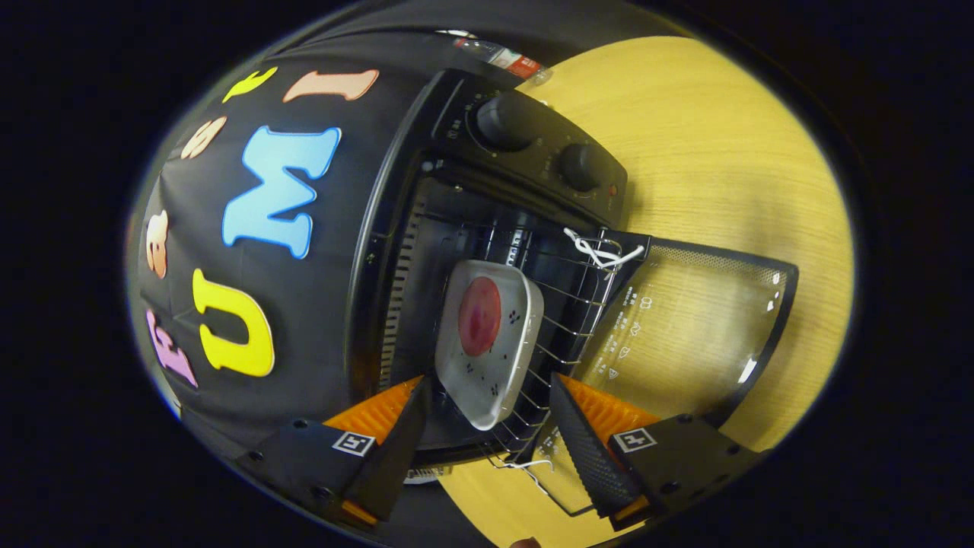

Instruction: Open the toaster oven, put the food inside, and close the toaster oven door.

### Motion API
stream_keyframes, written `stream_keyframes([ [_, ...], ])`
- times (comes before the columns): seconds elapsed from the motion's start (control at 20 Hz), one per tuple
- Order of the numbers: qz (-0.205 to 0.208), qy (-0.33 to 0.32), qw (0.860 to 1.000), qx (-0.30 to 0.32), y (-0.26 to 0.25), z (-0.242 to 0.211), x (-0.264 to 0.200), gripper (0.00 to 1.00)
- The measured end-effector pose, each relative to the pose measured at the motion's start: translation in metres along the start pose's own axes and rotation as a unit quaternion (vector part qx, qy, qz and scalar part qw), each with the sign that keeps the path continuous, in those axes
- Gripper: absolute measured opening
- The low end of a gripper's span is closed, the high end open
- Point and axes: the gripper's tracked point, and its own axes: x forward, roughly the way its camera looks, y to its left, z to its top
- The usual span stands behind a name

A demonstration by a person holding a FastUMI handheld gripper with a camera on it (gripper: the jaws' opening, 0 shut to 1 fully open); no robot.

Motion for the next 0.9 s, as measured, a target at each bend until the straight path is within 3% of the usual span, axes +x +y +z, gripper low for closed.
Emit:
stream_keyframes([
  [0.2,-0.006,0.018,0.995,-0.099,-0.018,-0.01,-0.027,0.97],
  [0.4,-0.003,0.022,0.98,-0.2,-0.031,-0.013,-0.053,0.98],
  [0.9,-0.015,0.062,0.914,-0.401,-0.076,-0.039,-0.095,0.98],
])
